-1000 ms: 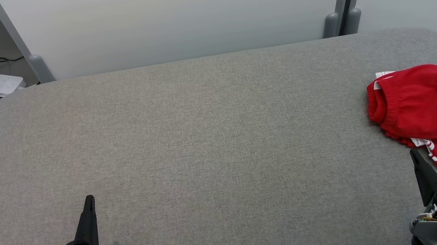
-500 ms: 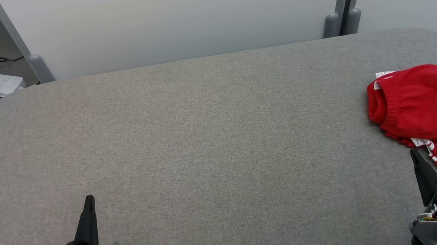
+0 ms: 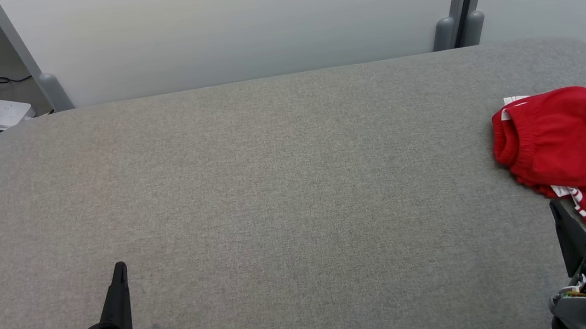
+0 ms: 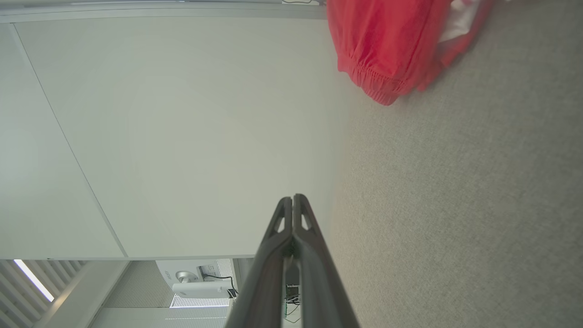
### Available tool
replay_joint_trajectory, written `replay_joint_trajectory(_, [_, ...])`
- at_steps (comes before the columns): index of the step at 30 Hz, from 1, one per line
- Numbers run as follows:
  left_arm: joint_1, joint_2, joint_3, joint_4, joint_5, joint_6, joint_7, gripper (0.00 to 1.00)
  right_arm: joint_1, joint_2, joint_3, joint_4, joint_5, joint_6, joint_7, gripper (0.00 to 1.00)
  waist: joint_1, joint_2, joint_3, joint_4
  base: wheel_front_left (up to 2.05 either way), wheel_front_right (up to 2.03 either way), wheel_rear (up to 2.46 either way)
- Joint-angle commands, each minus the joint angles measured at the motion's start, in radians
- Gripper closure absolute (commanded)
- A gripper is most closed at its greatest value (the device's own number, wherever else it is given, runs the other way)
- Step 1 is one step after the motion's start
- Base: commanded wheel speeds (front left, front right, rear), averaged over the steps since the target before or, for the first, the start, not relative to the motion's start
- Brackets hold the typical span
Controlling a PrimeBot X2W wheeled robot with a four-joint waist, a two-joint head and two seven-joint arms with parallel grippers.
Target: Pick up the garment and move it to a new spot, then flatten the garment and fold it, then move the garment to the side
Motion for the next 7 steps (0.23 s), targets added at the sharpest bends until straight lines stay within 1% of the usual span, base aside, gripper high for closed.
replay_joint_trajectory(1, [-0.058, 0.019, 0.033, -0.028, -0.004, -0.008, 0.007, 1.0, -0.015, -0.015, 0.015, -0.031, 0.011, 0.005, 0.008, 1.0, 0.0, 0.0, 0.0, 0.0, 0.0, 0.0, 0.0])
replay_joint_trajectory(7, [-0.058, 0.019, 0.033, -0.028, -0.004, -0.008, 0.007, 1.0, -0.015, -0.015, 0.015, -0.031, 0.011, 0.005, 0.008, 1.0, 0.0, 0.0, 0.0, 0.0, 0.0, 0.0, 0.0])
